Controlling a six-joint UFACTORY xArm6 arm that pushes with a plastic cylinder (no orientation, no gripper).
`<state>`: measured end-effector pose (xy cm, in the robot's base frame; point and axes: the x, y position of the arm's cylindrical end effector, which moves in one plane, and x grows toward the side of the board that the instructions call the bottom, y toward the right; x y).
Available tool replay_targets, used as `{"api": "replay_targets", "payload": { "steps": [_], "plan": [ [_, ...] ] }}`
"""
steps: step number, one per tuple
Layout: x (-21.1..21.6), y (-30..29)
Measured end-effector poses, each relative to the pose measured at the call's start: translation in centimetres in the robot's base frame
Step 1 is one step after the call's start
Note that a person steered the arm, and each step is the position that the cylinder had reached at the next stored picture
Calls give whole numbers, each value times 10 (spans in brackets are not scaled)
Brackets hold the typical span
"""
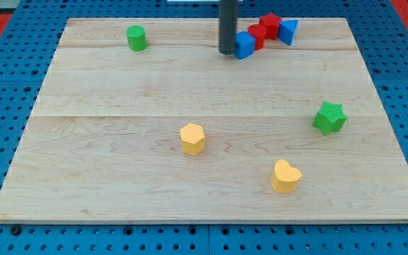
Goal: Move the green circle towards the green star
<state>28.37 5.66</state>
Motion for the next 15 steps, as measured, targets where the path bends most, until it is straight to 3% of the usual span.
{"api": "replay_targets", "payload": {
  "steps": [1,6,10,12,13,14,15],
  "plan": [
    [-1,-11],
    [-1,-197],
    [-5,-167],
    [-84,-149],
    [-89,-180],
    [-66,-213],
    [-18,-163]
  ]
}}
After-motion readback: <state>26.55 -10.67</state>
